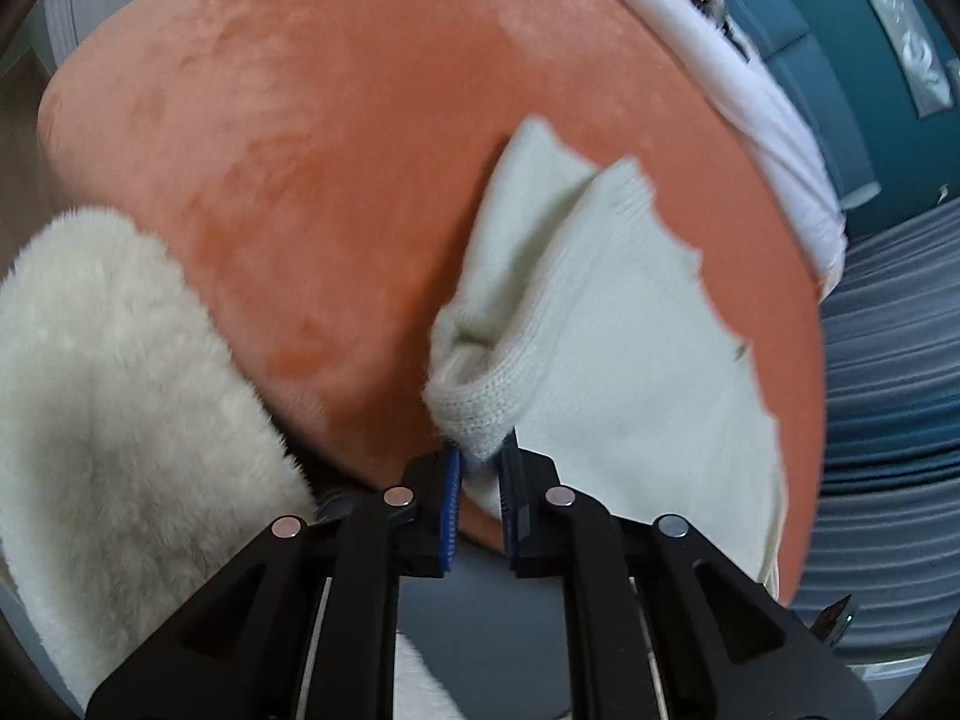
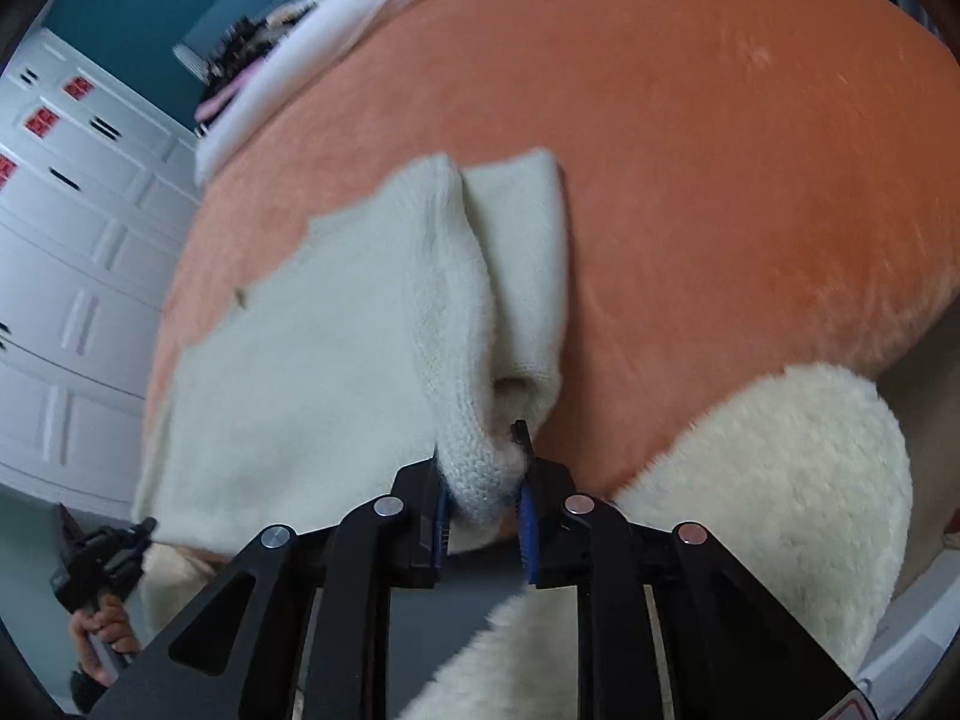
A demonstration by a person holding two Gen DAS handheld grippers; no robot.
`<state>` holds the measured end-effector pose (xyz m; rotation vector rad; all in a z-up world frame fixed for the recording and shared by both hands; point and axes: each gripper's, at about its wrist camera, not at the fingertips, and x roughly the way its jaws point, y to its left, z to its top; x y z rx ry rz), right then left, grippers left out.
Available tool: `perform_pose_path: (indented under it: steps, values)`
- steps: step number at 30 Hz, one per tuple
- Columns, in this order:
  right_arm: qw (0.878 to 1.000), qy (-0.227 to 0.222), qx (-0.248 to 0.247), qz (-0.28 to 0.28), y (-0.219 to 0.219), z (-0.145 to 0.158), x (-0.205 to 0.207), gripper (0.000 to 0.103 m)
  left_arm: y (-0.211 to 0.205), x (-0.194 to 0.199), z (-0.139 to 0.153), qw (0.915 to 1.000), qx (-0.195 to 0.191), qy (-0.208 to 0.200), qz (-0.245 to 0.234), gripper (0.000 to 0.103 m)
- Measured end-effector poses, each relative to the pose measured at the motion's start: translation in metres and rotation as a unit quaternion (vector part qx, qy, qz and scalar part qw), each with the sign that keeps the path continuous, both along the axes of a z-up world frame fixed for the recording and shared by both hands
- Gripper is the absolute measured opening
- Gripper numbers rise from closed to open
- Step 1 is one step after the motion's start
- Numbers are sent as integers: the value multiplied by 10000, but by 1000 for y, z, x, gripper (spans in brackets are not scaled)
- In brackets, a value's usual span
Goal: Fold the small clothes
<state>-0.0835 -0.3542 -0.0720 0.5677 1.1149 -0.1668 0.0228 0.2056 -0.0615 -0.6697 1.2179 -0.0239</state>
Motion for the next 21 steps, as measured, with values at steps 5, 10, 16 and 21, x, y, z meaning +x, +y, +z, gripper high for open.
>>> perform_pose_path:
  steps: [5,10,16,21]
  values:
    - [9950,-223,-743,-627,-2,24,-5,36,-3,-1,-4,9990,-274,-172,313,36]
    - [9876,-1062,-1009,573,57,75,32,23,-14,21,-8,9986,-296,-270,337,62]
    - [9667,-843,-813,2277,185,41,116,7,-17,32,-22,9983,-322,-131,476,64]
    - [9644,-230,-972,2448,220,-33,145,3,-14,37,-28,9973,-427,-120,577,57]
